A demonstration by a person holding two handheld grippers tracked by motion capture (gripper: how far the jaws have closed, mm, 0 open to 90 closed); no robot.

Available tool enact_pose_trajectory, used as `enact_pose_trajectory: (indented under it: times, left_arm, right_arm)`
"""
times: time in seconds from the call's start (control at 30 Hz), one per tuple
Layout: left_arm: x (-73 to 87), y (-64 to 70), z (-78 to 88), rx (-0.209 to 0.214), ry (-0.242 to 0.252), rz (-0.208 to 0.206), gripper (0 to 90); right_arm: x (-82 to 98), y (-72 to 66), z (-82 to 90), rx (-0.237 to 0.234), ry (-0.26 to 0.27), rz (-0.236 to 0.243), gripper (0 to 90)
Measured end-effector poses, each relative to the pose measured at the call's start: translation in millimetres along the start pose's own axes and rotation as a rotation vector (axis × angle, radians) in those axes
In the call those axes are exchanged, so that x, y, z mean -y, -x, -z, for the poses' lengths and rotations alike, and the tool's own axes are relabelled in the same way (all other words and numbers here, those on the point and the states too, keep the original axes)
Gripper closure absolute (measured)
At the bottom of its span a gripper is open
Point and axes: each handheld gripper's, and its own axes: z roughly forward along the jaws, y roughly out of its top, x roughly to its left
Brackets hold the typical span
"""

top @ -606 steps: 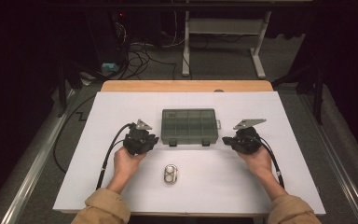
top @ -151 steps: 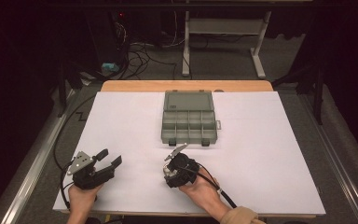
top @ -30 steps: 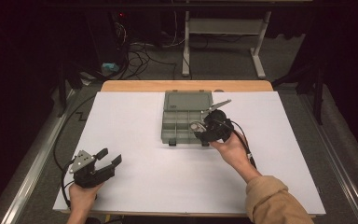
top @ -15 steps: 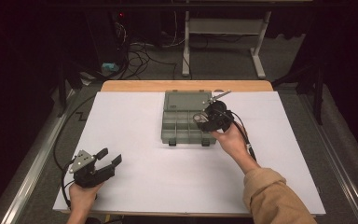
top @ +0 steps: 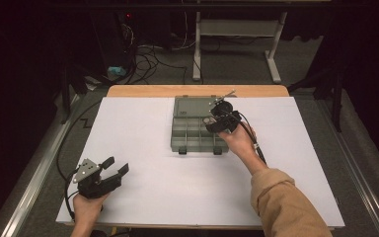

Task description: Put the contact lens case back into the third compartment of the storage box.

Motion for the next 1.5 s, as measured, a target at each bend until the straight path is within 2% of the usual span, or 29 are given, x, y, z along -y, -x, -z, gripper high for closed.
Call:
enact_pose_trajectory:
  times: [0.43,0.6,0.73,0.87,1.07,1.2,1.27,1.4,1.5]
  left_arm:
    - [-0.8,0.6,0.6,0.007,0.002,0.009,35.7]
    - [-1.2,0.5,0.7,0.007,0.005,0.014,35.7]
    - [-1.1,0.8,0.6,0.01,0.003,0.012,35.7]
    - [-1.3,0.8,0.6,0.009,0.005,0.014,35.7]
    - [-1.5,0.7,0.9,0.009,0.007,0.015,35.7]
    - [-1.5,0.7,0.7,0.01,0.006,0.013,35.7]
    - [-1.3,0.9,0.6,0.008,0.006,0.012,35.7]
    - [-0.9,1.2,0.6,0.007,0.003,0.008,35.6]
    - [-0.6,1.9,1.0,0.009,0.004,0.006,35.7]
  right_arm:
    - [-10.3,-1.6,-15.8,0.033,-0.029,0.01,49.6]
    - [-10.2,-1.8,-23.1,0.048,-0.05,0.027,49.6]
    - [-10.0,-1.3,-25.9,0.055,-0.051,0.019,49.6]
    - [-10.3,-2.1,-27.7,0.058,-0.048,0.035,49.4]
    - [-9.7,-0.9,-26.5,0.047,-0.043,0.035,47.1]
    - [-9.5,1.7,-23.1,0.023,-0.026,0.026,44.4]
    - [-9.4,2.6,-20.5,0.022,-0.02,0.023,48.7]
    - [-8.9,1.4,-15.1,0.022,-0.022,0.042,67.0]
    - [-8.2,-1.1,-15.6,0.027,-0.042,0.064,73.3]
